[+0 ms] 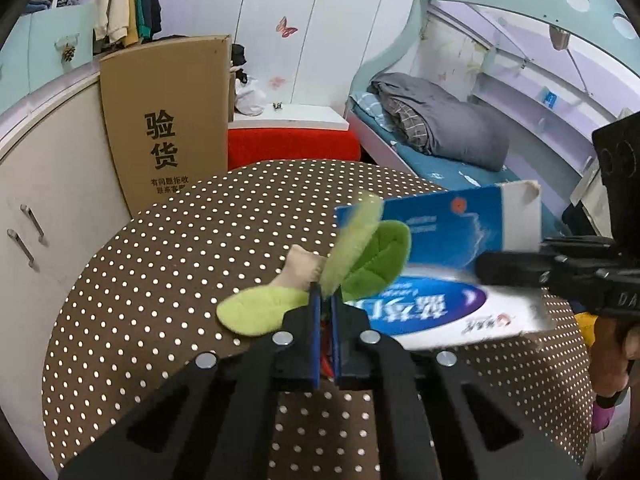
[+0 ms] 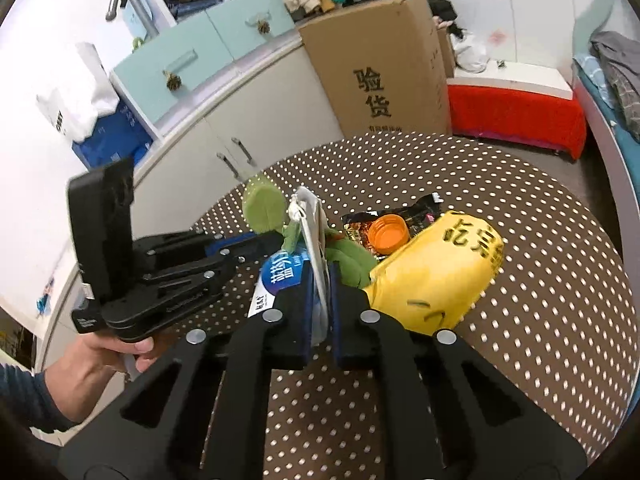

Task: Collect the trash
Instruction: 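Grasp the green plush sprout with the left tool while the right tool grasps the toothpaste box, then carry the plush sprout with the left tool while the right tool carries the toothpaste box to the bin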

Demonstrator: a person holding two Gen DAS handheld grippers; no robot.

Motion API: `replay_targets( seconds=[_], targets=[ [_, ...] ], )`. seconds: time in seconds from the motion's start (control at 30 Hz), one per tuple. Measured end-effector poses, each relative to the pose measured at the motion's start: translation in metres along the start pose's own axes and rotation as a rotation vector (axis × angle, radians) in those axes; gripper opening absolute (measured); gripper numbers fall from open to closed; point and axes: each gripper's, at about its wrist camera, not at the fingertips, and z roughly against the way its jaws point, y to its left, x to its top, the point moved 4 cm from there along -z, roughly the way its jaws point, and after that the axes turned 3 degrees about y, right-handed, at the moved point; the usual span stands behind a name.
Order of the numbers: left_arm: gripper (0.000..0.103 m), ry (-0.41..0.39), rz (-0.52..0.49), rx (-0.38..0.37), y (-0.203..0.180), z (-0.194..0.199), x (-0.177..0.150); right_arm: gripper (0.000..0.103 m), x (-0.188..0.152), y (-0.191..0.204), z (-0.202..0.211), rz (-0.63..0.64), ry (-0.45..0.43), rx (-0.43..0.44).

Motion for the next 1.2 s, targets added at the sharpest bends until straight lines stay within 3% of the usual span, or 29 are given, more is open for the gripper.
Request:
replay_targets(
  seconds=[0.3, 0.53, 0.9, 1.2],
  targets=[
    [0.002, -0.074, 0.056, -0.018, -0.004, 0.037, -0.011, 0.007, -0.028, -0.021, 0.062, -0.080, -0.101, -0.044],
    [0.002, -0.133, 0.036, -0.012, -0.029, 0.070, -0.007, 0.007, -0.048, -0.036, 0.117, -0.129, -0.205, -0.070],
    [0.002, -0.189, -0.099, -0.094, -0.130, 0.097, 0.029, 0.007, -0.080, -0.088, 0.215, -0.235, -0.385, -0.145],
    [0.002, -0.165, -0.197, -0.181, -0.231, 0.077, 0.047, 0.007, -0.131, -0.147, 0.288, -0.363, -0.485, -0.266]
  ],
)
